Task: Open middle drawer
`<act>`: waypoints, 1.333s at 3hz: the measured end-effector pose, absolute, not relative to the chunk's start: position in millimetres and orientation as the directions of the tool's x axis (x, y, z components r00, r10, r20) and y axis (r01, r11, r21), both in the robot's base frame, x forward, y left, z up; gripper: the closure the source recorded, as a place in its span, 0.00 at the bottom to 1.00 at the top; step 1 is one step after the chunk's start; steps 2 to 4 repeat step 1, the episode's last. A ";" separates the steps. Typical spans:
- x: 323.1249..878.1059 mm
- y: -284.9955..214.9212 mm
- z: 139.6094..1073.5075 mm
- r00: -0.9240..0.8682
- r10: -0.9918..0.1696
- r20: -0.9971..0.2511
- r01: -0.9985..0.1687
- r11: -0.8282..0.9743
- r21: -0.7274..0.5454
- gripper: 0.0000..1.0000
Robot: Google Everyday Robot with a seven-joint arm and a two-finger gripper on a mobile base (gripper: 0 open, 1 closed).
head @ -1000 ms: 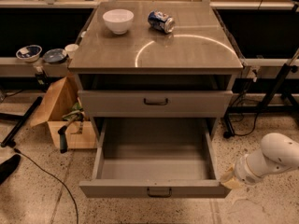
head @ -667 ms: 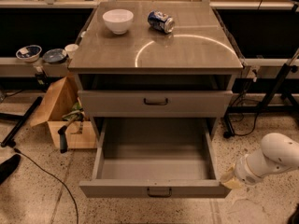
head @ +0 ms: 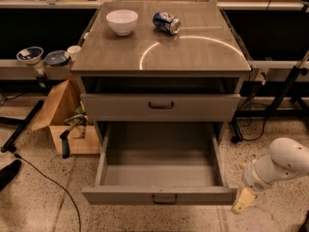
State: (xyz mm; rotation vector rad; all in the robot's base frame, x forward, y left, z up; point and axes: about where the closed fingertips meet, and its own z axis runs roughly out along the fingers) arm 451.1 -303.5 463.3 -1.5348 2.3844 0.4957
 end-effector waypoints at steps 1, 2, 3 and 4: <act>451.1 -303.4 463.3 -0.407 -0.823 -0.396 -0.913 0.383 0.142 0.00; 451.1 -303.4 463.3 -0.407 -0.823 -0.396 -0.913 0.383 0.142 0.00; 451.1 -303.4 463.3 -0.407 -0.823 -0.396 -0.913 0.383 0.142 0.00; 451.1 -303.4 463.3 -0.407 -0.823 -0.396 -0.913 0.383 0.142 0.00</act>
Offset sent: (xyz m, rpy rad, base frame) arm 0.0000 0.0000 0.0000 0.0000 0.0000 0.0000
